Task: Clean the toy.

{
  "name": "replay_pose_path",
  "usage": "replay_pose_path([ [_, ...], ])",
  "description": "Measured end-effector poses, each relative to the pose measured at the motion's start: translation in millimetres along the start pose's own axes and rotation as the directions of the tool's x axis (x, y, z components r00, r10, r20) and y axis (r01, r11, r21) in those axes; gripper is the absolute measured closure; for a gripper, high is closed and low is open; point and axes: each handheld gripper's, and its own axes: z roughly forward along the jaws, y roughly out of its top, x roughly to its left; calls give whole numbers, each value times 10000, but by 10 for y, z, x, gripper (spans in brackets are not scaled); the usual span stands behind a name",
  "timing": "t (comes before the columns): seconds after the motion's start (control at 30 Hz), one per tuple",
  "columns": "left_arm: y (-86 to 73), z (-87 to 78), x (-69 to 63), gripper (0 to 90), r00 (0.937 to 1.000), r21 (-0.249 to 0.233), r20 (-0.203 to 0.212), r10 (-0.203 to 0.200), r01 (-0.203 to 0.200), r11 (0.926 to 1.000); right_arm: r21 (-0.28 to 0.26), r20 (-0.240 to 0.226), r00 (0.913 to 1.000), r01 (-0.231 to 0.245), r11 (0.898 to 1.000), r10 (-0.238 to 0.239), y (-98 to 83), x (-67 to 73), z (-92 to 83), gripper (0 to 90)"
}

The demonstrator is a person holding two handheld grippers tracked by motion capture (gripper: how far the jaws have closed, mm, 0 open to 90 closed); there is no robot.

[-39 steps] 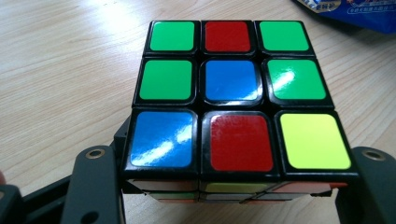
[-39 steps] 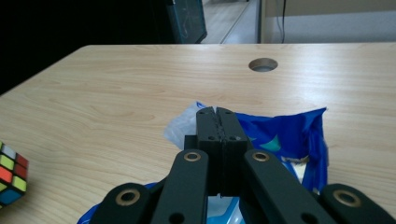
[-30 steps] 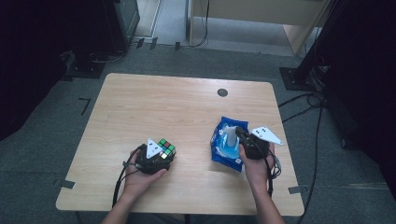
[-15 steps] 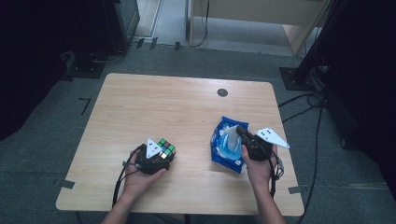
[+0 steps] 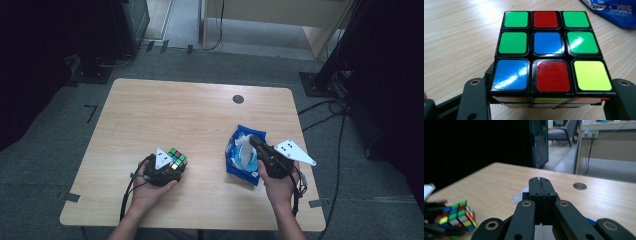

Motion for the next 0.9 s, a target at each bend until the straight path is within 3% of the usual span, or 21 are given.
replay_pose_path([
  [0.13, -1, -1, -1, 339, 10000, 11, -6, 31, -31, 10000, 1338, 1165, 9931, -26, 9910, -131, -215, -138, 177, 899],
  [0.27, -2, 3, 2, 339, 10000, 10, -1, 0, 0, 10000, 2178, 2653, 9626, -46, 9760, -547, -413, -364, 263, 899],
  [0.33, -3, 9, 5, 340, 10000, 10, -17, -12, 12, 10000, 2209, 2965, 9540, -228, 9750, -449, -439, -431, 251, 897],
  [0.4, -4, 13, 6, 339, 10000, 18, -23, -19, 19, 10000, 2046, 2778, 9603, -331, 9783, -256, -428, -461, 216, 874],
  [0.47, -5, 14, 7, 340, 10000, 25, -19, -16, 16, 10000, 1895, 1802, 9836, -263, 9815, -85, -399, -444, 187, 847],
  [0.5, -5, 14, 6, 340, 10000, 25, -26, -19, 19, 10000, 2007, 1012, 9947, -21, 9796, -186, -384, -423, 185, 824],
  [0.57, -6, 8, 8, 339, 10000, 19, -29, -7, 7, 10000, 2352, 132, 9989, 405, 9711, -448, -378, -383, 198, 742],
  [0.63, -5, 0, 12, 339, 10000, 7, -38, -7, 7, 10000, 2730, 129, 9964, 766, 9590, -832, -402, -342, 220, 662],
  [0.67, -4, -4, 14, 339, 10000, 0, -44, -30, 30, 10000, 2711, 163, 9960, 797, 9592, -873, -417, -338, 222, 614],
  [0.77, -2, -16, 24, 340, 10000, -24, -46, -37, 37, 10000, 2465, 392, 9961, 668, 9668, -788, -420, -323, 188, 540],
  [0.9, -2, -20, 38, 339, 9999, -43, -78, -65, 64, 10000, 1767, 1231, 9874, 765, 9813, -992, -297, -295, 50, 430],
])
